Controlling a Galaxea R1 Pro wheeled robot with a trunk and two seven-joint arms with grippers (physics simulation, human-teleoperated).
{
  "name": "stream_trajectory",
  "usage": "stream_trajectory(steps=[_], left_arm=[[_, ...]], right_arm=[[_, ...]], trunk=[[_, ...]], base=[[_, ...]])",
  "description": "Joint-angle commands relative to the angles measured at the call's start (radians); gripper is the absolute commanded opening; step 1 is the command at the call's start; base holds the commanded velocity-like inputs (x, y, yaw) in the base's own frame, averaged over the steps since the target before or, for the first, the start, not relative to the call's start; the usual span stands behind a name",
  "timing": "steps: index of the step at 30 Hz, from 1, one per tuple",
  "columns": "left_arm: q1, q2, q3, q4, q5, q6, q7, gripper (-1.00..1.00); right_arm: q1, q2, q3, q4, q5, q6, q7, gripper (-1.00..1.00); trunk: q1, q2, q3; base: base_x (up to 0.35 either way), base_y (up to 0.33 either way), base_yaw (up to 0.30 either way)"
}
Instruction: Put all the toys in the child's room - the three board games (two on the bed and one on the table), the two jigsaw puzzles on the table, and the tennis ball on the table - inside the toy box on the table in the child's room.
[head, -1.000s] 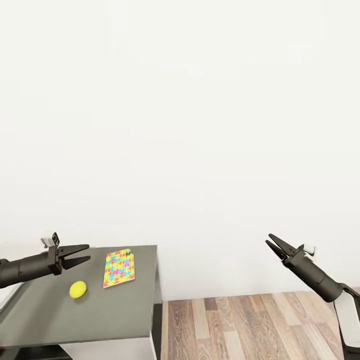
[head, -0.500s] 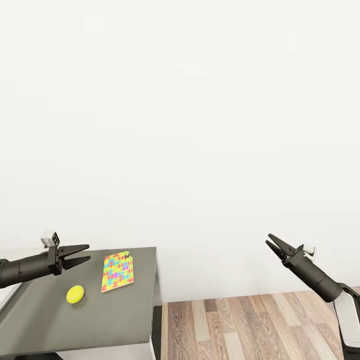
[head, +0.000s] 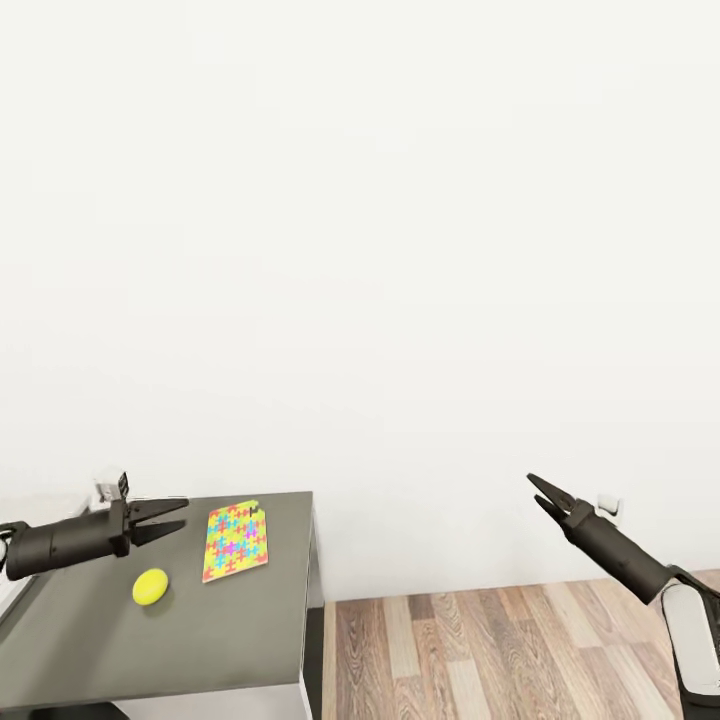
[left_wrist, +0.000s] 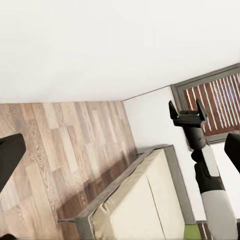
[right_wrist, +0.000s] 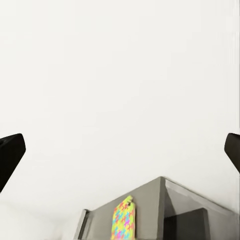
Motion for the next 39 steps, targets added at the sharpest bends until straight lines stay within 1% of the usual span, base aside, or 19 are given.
stream_trajectory(steps=[1, 5, 6, 9, 10, 12, 13, 14, 15, 18, 19, 20, 25, 26, 29, 30, 31, 36, 39], left_arm=[[-0.002, -0.005, -0.005, 0.000, -0.012, 0.003, 0.004, 1.00], [-0.008, -0.042, -0.014, -0.002, -0.059, 0.004, 0.042, 1.00], [-0.011, -0.067, -0.016, -0.005, -0.078, 0.004, 0.067, 1.00], [-0.014, -0.110, -0.019, -0.008, -0.102, 0.004, 0.117, 1.00], [-0.016, -0.140, -0.020, -0.010, -0.118, 0.004, 0.159, 1.00], [-0.017, -0.167, -0.020, -0.012, -0.133, 0.004, 0.209, 1.00], [-0.018, -0.193, -0.021, -0.013, -0.146, 0.004, 0.264, 1.00], [-0.018, -0.205, -0.021, -0.013, -0.150, 0.004, 0.294, 1.00], [-0.019, -0.229, -0.021, -0.014, -0.156, 0.004, 0.354, 1.00], [-0.026, -0.268, -0.021, -0.014, -0.161, 0.005, 0.445, 1.00], [-0.031, -0.281, -0.021, -0.014, -0.162, 0.005, 0.475, 1.00], [-0.045, -0.306, -0.021, -0.014, -0.164, 0.005, 0.533, 1.00], [-0.077, -0.359, -0.023, 0.001, -0.166, 0.005, 0.673, 1.00], [-0.083, -0.381, -0.025, 0.006, -0.167, 0.005, 0.727, 1.00], [-0.089, -0.404, -0.027, 0.010, -0.168, 0.005, 0.800, 1.00], [-0.091, -0.413, -0.028, 0.012, -0.168, 0.005, 0.838, 1.00], [-0.091, -0.413, -0.028, 0.012, -0.168, 0.005, 0.838, 1.00], [-0.119, -0.441, 0.000, 0.040, -0.196, -0.023, 0.831, 1.00], [-0.131, -0.435, -0.001, 0.052, -0.214, -0.040, 0.838, 1.00]], right_arm=[[-0.001, 0.000, 0.001, 0.005, 0.000, 0.001, -0.013, 1.00], [-0.001, -0.004, 0.019, 0.060, 0.016, -0.034, -0.089, 1.00], [-0.001, -0.008, 0.031, 0.102, 0.030, -0.054, -0.134, 1.00], [-0.003, -0.012, 0.044, 0.161, 0.051, -0.079, -0.200, 1.00], [-0.007, -0.014, 0.049, 0.191, 0.065, -0.089, -0.245, 1.00], [-0.011, -0.014, 0.053, 0.212, 0.083, -0.096, -0.291, 1.00], [-0.016, -0.014, 0.056, 0.224, 0.105, -0.100, -0.339, 1.00], [-0.019, -0.013, 0.057, 0.229, 0.117, -0.101, -0.363, 1.00], [-0.024, -0.013, 0.061, 0.235, 0.144, -0.102, -0.410, 1.00], [-0.032, -0.009, 0.074, 0.235, 0.183, -0.101, -0.473, 1.00], [-0.035, -0.007, 0.080, 0.235, 0.194, -0.100, -0.492, 1.00], [-0.040, -0.007, 0.099, 0.234, 0.212, -0.099, -0.524, 1.00], [-0.050, -0.011, 0.150, 0.234, 0.234, -0.101, -0.571, 1.00], [-0.051, -0.012, 0.164, 0.233, 0.238, -0.102, -0.578, 1.00], [-0.053, -0.010, 0.176, 0.233, 0.242, -0.104, -0.584, 1.00], [-0.054, -0.007, 0.180, 0.233, 0.243, -0.106, -0.587, 1.00], [-0.054, -0.007, 0.180, 0.233, 0.243, -0.106, -0.587, 1.00], [-0.082, 0.021, 0.209, 0.215, 0.239, -0.133, -0.568, 1.00], [-0.081, 0.031, 0.226, 0.217, 0.240, -0.150, -0.569, 1.00]], trunk=[[0.001, -0.002, -0.002], [0.001, -0.002, -0.003], [0.001, -0.002, -0.003], [0.001, -0.002, -0.003], [0.001, -0.002, -0.003], [0.001, -0.002, -0.003], [0.001, -0.002, -0.003], [0.001, -0.002, -0.003], [0.001, -0.002, -0.003], [0.001, -0.002, -0.003], [0.001, -0.002, -0.003], [0.001, -0.002, -0.003], [0.001, -0.002, -0.003], [0.001, -0.002, -0.003], [0.001, -0.002, -0.003], [0.001, -0.002, -0.003], [0.001, -0.002, -0.003], [0.001, -0.002, -0.003], [0.001, -0.002, -0.003]], base=[[0.000, 0.000, 0.000], [0.000, 0.000, 0.000], [0.000, 0.000, 0.000], [0.000, 0.000, 0.000], [0.000, 0.000, 0.000], [0.000, 0.000, 0.000], [0.000, 0.000, 0.000], [0.000, 0.000, 0.000], [0.000, 0.000, 0.000], [0.000, 0.000, 0.000], [0.000, 0.000, 0.000], [0.000, 0.000, 0.000], [0.000, 0.000, 0.000], [0.000, 0.000, 0.000], [0.000, 0.000, 0.000], [0.000, 0.000, 0.000], [0.000, 0.000, 0.000], [0.000, 0.000, 0.000], [0.000, 0.000, 0.000]])
